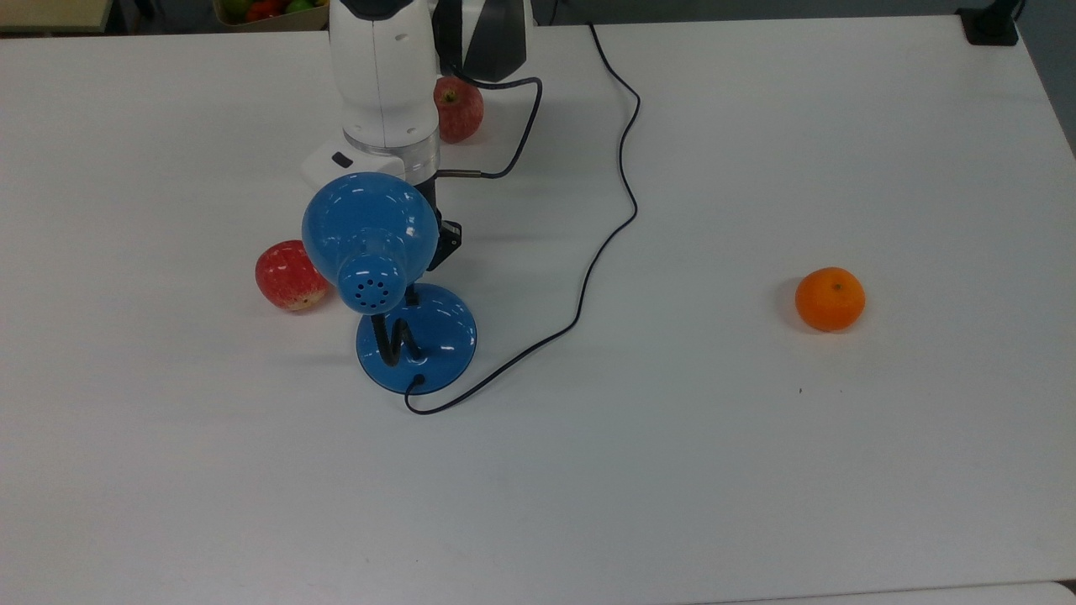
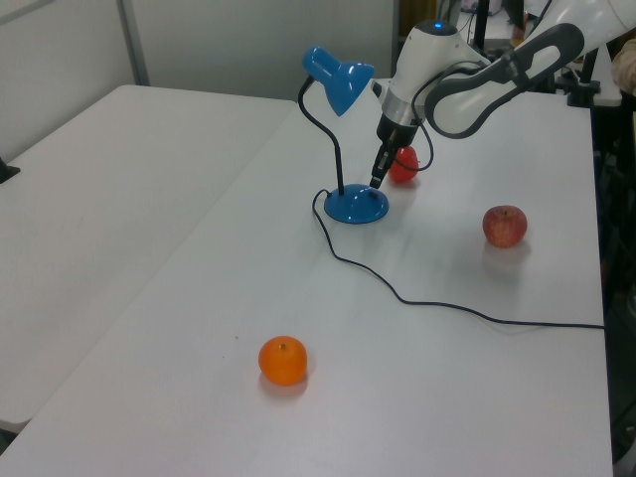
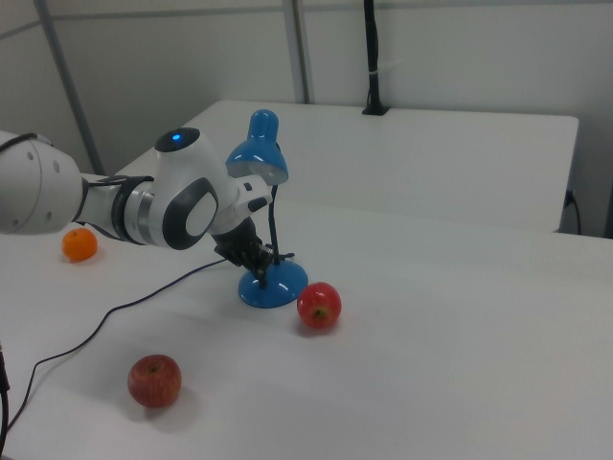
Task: Turn on desk lamp
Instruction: 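Press down on the switch on the lamp base with the gripper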
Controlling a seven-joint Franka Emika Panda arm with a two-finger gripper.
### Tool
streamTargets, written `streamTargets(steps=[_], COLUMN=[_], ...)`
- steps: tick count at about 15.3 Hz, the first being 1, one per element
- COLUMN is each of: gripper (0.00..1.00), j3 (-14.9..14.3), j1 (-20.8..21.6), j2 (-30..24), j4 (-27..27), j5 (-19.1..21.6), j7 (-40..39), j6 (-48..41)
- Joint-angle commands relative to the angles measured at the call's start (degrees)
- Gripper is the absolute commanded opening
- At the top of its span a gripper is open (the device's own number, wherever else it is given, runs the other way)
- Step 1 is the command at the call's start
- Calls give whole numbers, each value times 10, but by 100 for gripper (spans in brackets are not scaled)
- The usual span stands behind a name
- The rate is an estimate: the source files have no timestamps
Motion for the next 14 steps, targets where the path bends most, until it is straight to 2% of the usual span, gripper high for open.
streamTargets(steps=[1,14], gripper=[0,0], j3=[-4,-4], j1=[3,4], j2=[13,37], j4=[6,23], j5=[-4,-29], j7=[-10,-10], j6=[19,19])
